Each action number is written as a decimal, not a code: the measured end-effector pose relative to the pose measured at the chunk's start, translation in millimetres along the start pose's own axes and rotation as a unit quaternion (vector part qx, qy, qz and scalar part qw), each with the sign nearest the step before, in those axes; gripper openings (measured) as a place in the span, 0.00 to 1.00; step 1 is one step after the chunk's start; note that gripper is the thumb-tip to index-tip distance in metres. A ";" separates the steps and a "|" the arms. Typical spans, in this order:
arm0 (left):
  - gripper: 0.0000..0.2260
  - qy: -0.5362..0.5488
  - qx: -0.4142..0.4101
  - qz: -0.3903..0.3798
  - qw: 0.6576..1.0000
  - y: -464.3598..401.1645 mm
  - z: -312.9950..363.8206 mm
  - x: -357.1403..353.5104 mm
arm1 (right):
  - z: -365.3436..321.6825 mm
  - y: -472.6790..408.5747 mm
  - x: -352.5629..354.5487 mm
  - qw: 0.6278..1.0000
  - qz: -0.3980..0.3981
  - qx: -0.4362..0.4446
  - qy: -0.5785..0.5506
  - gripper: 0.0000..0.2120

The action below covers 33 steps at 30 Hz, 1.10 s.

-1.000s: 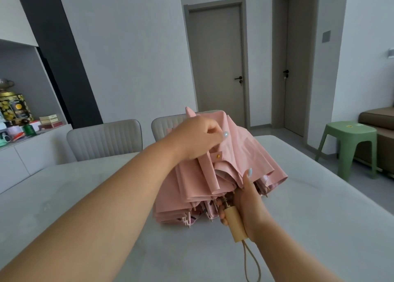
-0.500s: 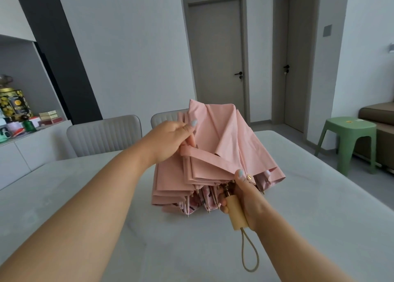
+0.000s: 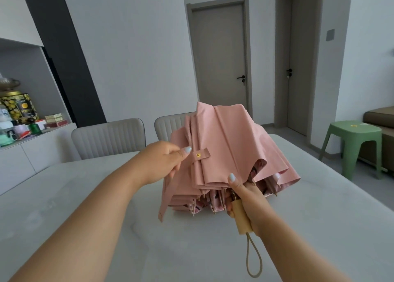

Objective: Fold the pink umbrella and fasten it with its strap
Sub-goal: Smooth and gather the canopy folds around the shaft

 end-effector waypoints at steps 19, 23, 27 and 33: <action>0.15 0.111 0.098 0.302 0.942 -87.1 8.0 42.6 | -2.0 6.1 -3.4 0.998 0.056 -0.026 0.003 0.22; 0.09 0.090 0.104 0.330 0.934 -77.0 -0.9 38.6 | 0.2 5.7 -1.5 0.997 0.065 -0.041 0.011 0.18; 0.12 -0.092 -0.057 0.450 0.886 -41.1 44.5 29.6 | -2.0 7.1 -2.2 0.996 0.066 -0.045 0.033 0.21; 0.21 -0.078 -0.066 0.297 0.950 -51.4 15.5 -19.3 | -9.8 10.4 1.9 0.996 0.083 -0.038 -0.008 0.17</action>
Point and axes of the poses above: each hand's wrist, its own y-axis away from the middle knuckle, its own x-axis out of the back of the hand, z = x × y, the point moved 9 cm from there along -y, towards the middle knuckle, and after that the axes turned 5 degrees about y, right-handed, at the moved point
